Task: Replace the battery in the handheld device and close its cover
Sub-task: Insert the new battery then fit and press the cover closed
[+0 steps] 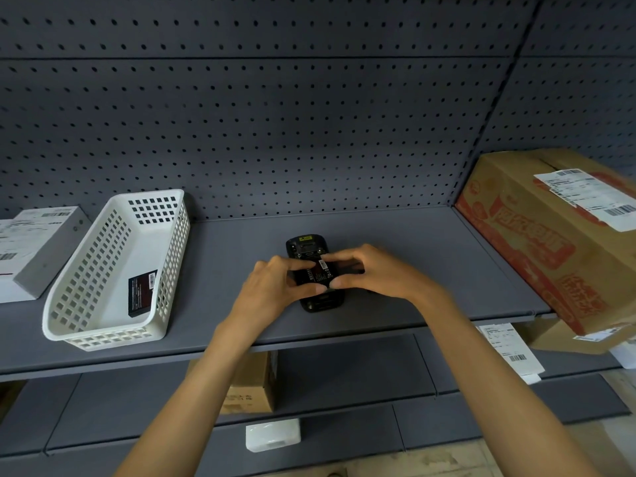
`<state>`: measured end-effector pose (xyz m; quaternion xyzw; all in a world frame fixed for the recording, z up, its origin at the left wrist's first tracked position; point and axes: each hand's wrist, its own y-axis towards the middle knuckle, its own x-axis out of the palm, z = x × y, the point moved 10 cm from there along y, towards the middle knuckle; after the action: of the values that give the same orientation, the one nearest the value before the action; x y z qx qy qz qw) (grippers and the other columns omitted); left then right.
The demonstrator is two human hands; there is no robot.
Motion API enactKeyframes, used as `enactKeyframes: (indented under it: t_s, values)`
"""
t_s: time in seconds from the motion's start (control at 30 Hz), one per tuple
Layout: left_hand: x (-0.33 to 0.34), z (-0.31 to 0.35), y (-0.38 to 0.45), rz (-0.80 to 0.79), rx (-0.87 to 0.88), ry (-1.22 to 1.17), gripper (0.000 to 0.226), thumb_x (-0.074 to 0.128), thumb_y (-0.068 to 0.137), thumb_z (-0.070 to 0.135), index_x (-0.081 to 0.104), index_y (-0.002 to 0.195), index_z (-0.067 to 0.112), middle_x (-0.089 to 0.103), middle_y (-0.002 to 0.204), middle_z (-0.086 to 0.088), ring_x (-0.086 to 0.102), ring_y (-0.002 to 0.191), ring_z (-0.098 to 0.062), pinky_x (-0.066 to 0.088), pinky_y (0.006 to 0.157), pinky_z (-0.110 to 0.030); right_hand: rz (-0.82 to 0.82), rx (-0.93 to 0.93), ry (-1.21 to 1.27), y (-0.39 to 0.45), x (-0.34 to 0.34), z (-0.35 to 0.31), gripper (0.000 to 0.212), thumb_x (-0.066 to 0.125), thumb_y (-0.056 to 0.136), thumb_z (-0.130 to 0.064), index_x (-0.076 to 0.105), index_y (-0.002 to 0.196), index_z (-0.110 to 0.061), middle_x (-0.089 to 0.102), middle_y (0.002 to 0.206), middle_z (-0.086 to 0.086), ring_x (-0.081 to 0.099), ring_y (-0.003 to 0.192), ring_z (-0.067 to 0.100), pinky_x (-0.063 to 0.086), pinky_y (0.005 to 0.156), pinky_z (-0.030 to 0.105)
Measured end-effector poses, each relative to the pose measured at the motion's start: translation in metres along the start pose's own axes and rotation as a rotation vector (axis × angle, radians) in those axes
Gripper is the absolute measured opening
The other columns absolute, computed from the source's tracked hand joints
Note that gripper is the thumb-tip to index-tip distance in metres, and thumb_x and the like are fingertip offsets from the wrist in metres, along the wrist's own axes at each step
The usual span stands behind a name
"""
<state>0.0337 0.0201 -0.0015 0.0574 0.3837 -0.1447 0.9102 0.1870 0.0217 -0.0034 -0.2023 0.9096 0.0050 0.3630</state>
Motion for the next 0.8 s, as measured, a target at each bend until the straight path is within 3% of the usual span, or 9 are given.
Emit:
enactKeyframes:
  t_s: [0.27,0.37,0.5,0.63,0.7,0.8]
  values:
    - [-0.003,-0.006,0.003,0.015,0.021,0.038,0.061,0.072,0.068,0.064,0.064,0.124,0.04,0.074,0.099,0.0,0.069,0.09,-0.014,0.057,0.084,-0.043,0.017,0.003,-0.032,0.004,0.001,0.0,0.059,0.081,0.079,-0.032,0.061,0.135,-0.028,0.067,0.13,-0.008,0.059,0.121,0.004,0.044,0.109,0.032]
    - [-0.003,-0.005,0.002,0.016,0.011,0.087,0.06,0.073,0.07,0.062,0.064,0.125,0.042,0.073,0.113,0.003,0.067,0.098,-0.014,0.056,0.087,-0.042,0.022,-0.01,-0.027,0.004,0.001,-0.001,0.059,0.083,0.078,-0.03,0.062,0.133,-0.026,0.064,0.133,-0.009,0.058,0.121,0.005,0.045,0.109,0.032]
    - [-0.006,0.004,0.0,0.048,0.04,0.146,0.055,0.074,0.073,0.057,0.065,0.124,0.041,0.061,0.133,0.013,0.059,0.115,-0.015,0.052,0.093,-0.042,0.025,-0.016,-0.068,0.006,0.0,-0.002,0.059,0.082,0.078,-0.031,0.062,0.133,-0.028,0.045,0.147,-0.012,0.052,0.124,0.006,0.041,0.108,0.029]
    - [-0.005,0.005,0.004,0.044,0.043,0.155,0.053,0.077,0.072,0.052,0.066,0.122,0.04,0.051,0.141,0.013,0.047,0.131,-0.015,0.047,0.1,-0.045,0.012,-0.025,-0.123,0.009,0.002,-0.005,0.059,0.082,0.079,-0.03,0.061,0.133,-0.027,0.035,0.155,-0.01,0.052,0.124,0.009,0.044,0.105,0.03]
    - [-0.003,0.004,0.006,0.025,0.04,0.128,0.054,0.079,0.071,0.05,0.064,0.123,0.042,0.047,0.147,0.01,0.044,0.136,-0.017,0.045,0.104,-0.048,-0.003,-0.025,-0.141,0.01,0.003,-0.005,0.058,0.082,0.079,-0.03,0.06,0.133,-0.029,0.035,0.157,-0.009,0.054,0.122,0.01,0.046,0.104,0.032]
    - [0.002,0.001,0.009,-0.024,0.048,0.087,0.062,0.08,0.07,0.051,0.059,0.127,0.042,0.042,0.154,0.004,0.041,0.14,-0.019,0.041,0.109,-0.049,-0.021,-0.017,-0.136,0.009,0.002,-0.004,0.053,0.08,0.08,-0.031,0.059,0.129,-0.032,0.051,0.146,-0.008,0.058,0.115,0.007,0.051,0.1,0.035]
